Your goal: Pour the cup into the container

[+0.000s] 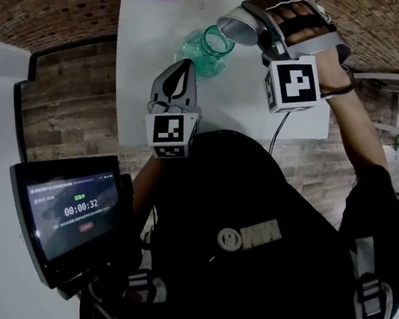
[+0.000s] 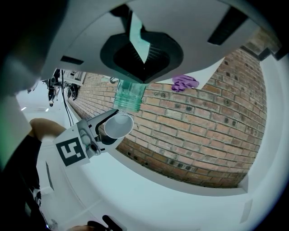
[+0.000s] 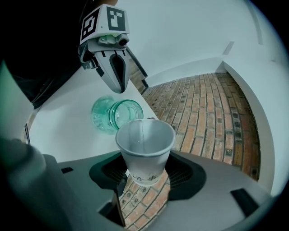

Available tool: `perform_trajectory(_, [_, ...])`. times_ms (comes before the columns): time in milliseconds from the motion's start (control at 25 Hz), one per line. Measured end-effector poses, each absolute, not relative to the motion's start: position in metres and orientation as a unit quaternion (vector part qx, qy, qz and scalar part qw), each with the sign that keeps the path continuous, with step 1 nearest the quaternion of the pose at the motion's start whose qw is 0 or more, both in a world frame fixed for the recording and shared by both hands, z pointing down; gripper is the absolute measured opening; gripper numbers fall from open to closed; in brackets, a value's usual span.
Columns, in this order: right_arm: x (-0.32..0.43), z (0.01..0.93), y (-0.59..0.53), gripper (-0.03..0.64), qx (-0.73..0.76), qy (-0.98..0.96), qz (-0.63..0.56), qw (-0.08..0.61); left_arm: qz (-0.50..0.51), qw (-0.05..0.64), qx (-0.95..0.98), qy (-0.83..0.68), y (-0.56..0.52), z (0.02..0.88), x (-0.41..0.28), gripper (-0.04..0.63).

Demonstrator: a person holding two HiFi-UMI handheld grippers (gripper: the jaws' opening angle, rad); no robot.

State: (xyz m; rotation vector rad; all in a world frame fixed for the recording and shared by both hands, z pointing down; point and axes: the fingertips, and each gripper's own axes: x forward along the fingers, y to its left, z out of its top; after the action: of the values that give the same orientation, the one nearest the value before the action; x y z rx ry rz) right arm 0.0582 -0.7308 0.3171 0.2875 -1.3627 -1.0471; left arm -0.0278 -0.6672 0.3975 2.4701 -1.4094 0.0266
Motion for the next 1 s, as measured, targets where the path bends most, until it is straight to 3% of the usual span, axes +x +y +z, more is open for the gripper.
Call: perform_trajectory(1000, [0.0545, 0.3135, -0.7323, 0.256, 0.114, -0.592, -0.483, 0.635, 0.012, 0.148, 0.857, -0.493, -0.6681, 0.3968, -0.0278, -0.003])
